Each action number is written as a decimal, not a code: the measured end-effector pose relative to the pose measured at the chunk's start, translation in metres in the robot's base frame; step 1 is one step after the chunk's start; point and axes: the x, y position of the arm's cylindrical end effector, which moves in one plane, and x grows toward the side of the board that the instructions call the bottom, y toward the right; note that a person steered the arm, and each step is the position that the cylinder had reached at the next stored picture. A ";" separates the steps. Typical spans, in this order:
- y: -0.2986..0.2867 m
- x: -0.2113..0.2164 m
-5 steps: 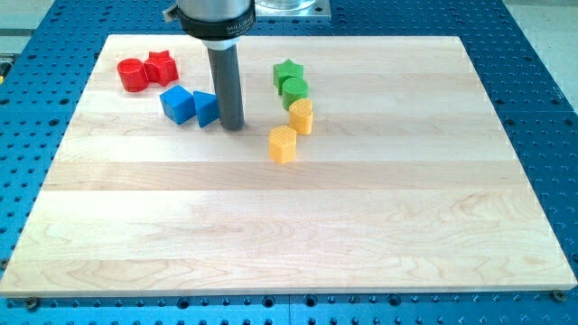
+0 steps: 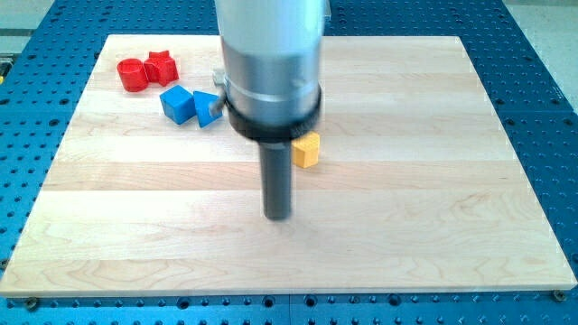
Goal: Adjust yellow blocks and green blocks
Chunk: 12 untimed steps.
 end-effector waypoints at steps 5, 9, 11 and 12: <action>0.043 -0.105; 0.038 -0.155; 0.033 -0.211; 0.020 -0.211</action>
